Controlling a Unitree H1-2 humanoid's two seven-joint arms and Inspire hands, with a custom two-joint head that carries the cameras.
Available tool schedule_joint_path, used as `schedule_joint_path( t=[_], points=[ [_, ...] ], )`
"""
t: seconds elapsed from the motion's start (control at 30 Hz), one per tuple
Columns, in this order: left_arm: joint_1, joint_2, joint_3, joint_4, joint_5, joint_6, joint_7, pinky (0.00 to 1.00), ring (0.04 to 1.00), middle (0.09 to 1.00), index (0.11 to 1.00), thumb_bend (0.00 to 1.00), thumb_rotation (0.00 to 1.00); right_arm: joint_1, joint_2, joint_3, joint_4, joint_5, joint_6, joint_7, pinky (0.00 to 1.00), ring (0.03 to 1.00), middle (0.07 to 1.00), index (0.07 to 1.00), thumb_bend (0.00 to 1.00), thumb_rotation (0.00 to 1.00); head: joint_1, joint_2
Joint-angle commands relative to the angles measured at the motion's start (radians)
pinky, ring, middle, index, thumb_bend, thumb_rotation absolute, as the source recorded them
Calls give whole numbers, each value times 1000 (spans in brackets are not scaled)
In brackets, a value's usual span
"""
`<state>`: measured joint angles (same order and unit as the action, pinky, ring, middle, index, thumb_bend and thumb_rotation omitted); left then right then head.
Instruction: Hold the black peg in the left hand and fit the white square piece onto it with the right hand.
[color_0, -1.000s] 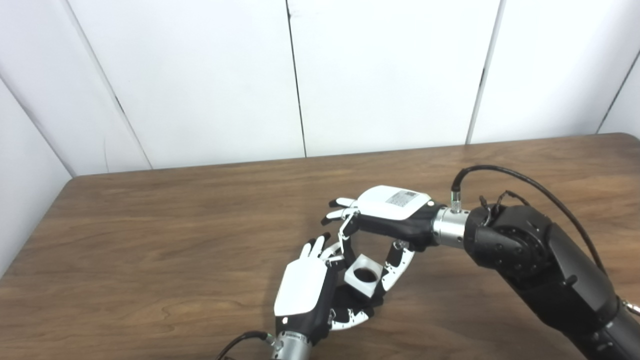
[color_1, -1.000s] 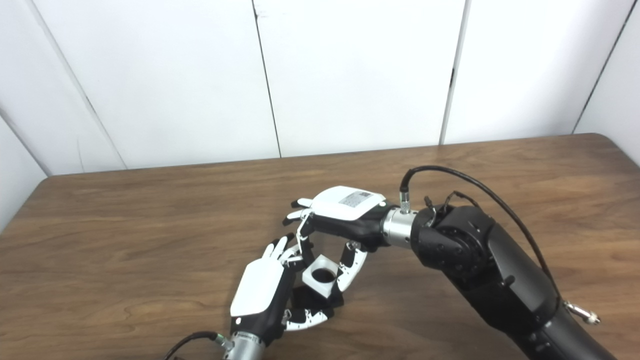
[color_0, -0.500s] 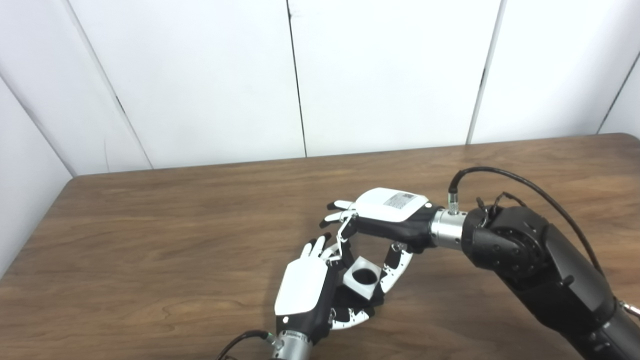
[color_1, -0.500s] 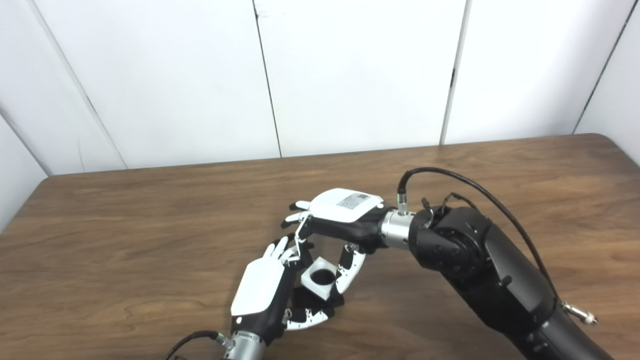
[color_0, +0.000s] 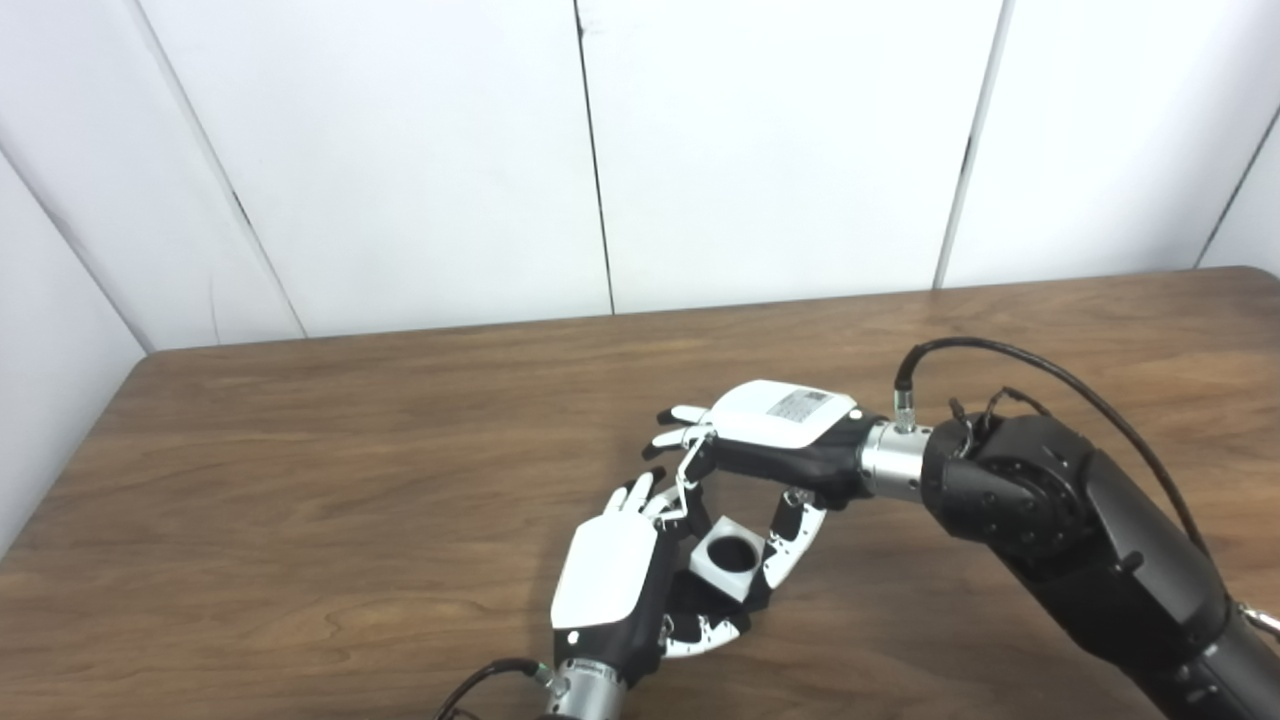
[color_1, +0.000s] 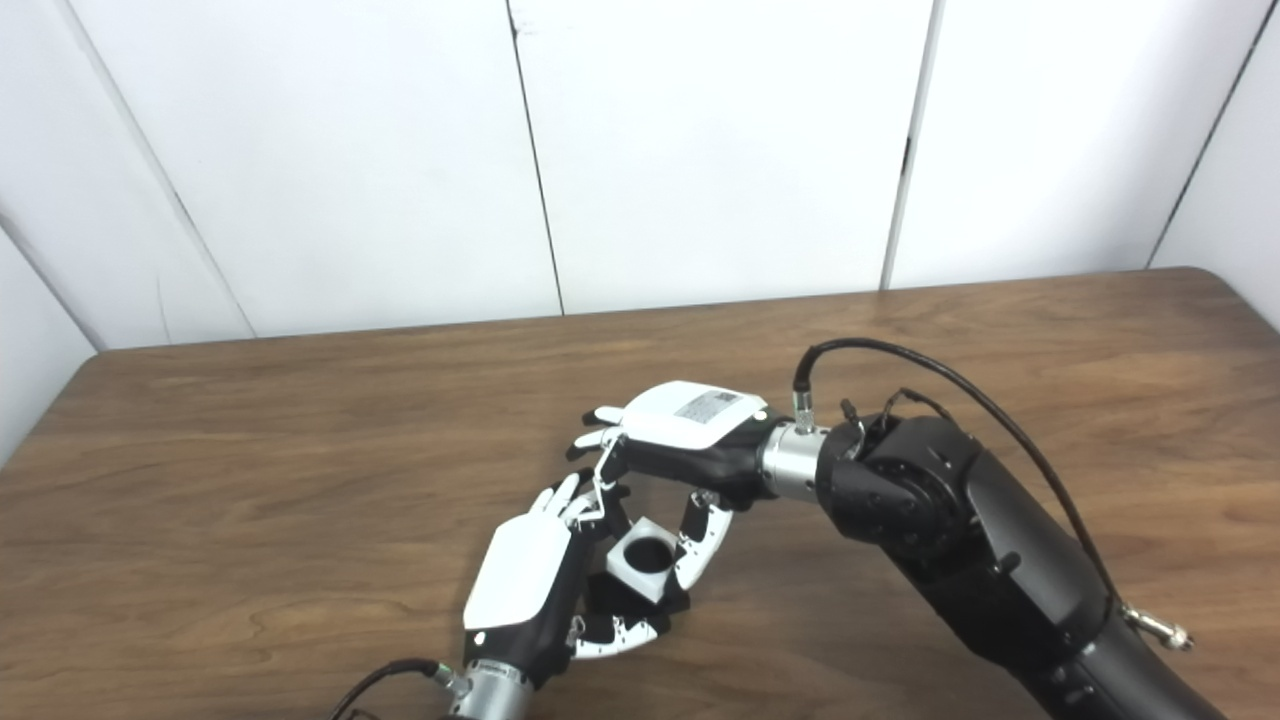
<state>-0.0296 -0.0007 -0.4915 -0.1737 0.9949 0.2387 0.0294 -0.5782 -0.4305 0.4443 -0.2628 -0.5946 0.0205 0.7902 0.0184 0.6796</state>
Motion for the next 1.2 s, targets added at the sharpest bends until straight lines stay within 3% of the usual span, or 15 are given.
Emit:
schedule_joint_path(
  t=[0.0, 0.13, 0.37, 0.43, 0.5, 0.9, 1.17],
  points=[
    [-17, -3, -2, 5, 23, 9, -14, 976, 976, 871, 487, 510, 80, -39, 0, -11, -16, 1, 8, -1, 885, 1000, 932, 646, 946, 180, 1, 1],
    [-17, -2, -4, 7, 24, 11, -12, 971, 973, 871, 487, 511, 80, -46, -4, -10, -28, -7, 24, 14, 882, 1000, 941, 703, 999, 238, 0, -1],
    [-21, -1, -4, 16, 27, 21, -15, 930, 970, 871, 491, 511, 89, -50, -4, -12, -35, -11, 48, 37, 888, 1000, 945, 694, 1000, 219, 2, -3],
    [-23, -1, -4, 16, 31, 27, -20, 900, 968, 870, 566, 713, 345, -50, -4, -14, -34, -10, 50, 37, 889, 1000, 943, 687, 1000, 219, 3, -3],
    [-25, 0, -4, 18, 33, 28, -21, 890, 965, 867, 584, 747, 397, -49, -3, -16, -31, -7, 46, 34, 886, 1000, 940, 682, 1000, 222, 2, -3],
    [-32, 14, -2, 24, 37, 20, -30, 898, 947, 845, 636, 899, 535, -60, -4, -24, -21, -3, 49, 38, 894, 1000, 941, 675, 1000, 235, 4, -9],
    [-30, 22, 9, 7, 42, 31, -61, 911, 943, 850, 695, 918, 538, -66, -1, -22, -7, -8, 40, 32, 886, 1000, 942, 677, 1000, 246, 5, -13]
  ],
)
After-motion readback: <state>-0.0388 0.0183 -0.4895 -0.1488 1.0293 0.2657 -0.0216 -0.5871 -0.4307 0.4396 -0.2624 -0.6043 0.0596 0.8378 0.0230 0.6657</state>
